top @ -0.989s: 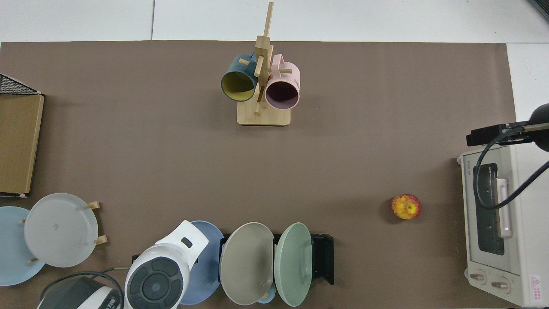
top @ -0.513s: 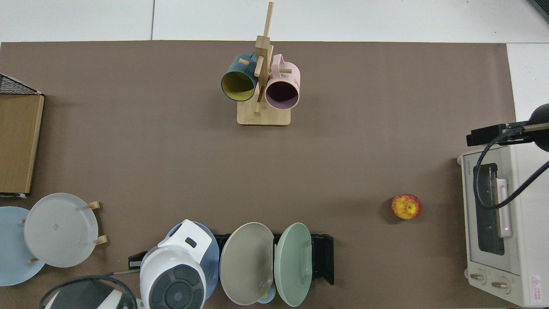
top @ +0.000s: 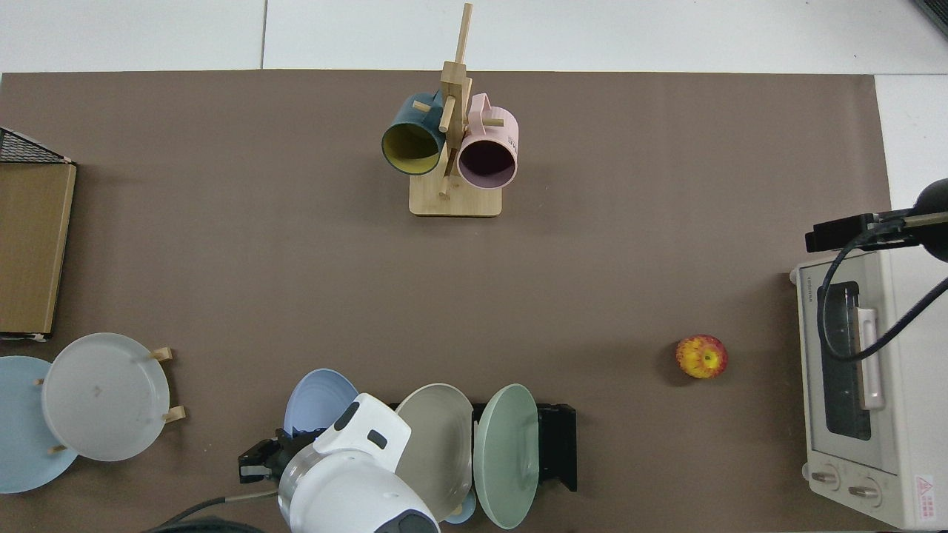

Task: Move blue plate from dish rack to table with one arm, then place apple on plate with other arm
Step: 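Lift the blue plate out while the right gripper reaches the apple, then lower the blue plate onto the table while the right gripper grasps the apple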

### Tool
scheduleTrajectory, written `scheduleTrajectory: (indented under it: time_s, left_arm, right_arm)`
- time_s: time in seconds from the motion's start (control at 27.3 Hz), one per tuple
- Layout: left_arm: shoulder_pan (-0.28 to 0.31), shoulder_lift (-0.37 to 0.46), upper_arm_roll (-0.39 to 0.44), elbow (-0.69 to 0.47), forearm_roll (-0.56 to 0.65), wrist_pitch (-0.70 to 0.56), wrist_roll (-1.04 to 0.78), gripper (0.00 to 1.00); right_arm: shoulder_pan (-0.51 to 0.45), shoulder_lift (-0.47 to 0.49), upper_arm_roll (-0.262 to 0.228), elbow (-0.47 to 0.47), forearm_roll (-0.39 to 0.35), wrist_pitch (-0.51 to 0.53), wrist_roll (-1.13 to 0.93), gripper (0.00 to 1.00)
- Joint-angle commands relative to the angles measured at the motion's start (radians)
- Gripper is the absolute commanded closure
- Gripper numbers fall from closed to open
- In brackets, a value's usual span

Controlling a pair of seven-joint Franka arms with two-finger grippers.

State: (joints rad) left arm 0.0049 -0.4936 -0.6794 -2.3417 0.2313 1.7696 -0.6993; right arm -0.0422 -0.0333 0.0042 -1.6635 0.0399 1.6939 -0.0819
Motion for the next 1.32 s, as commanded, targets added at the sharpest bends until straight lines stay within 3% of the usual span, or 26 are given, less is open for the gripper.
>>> scheduleTrajectory:
  time_s: [0.0,0.18,0.48,0.66,1.03,1.28]
  left_arm:
    - [-0.002,0.003,0.011,0.051,0.057,-0.027,0.004,1.00]
    - [0.006,0.020,0.066,0.105,0.059,-0.010,0.044,1.00]
    - [0.012,0.205,0.159,0.265,0.011,0.046,-0.046,1.00]
    - [0.018,0.260,0.221,0.272,-0.147,0.220,-0.068,1.00]
    - [0.023,0.355,0.222,0.231,-0.317,0.458,-0.059,1.00]
    - [0.004,0.523,0.163,0.203,-0.333,0.657,-0.071,1.00]
  right_arm:
    - [-0.001,-0.008,0.002,0.002,0.005,-0.008,0.019,0.00]
    - [-0.001,-0.014,0.004,-0.011,0.008,-0.008,0.022,0.00]
    - [0.002,-0.099,0.005,-0.275,0.008,0.137,0.062,0.00]
    - [0.053,-0.102,0.004,-0.377,0.006,0.207,0.137,0.00]
    - [0.082,-0.128,0.005,-0.602,0.005,0.406,0.175,0.00]
    - [0.082,-0.148,0.004,-0.735,0.005,0.536,0.177,0.00]
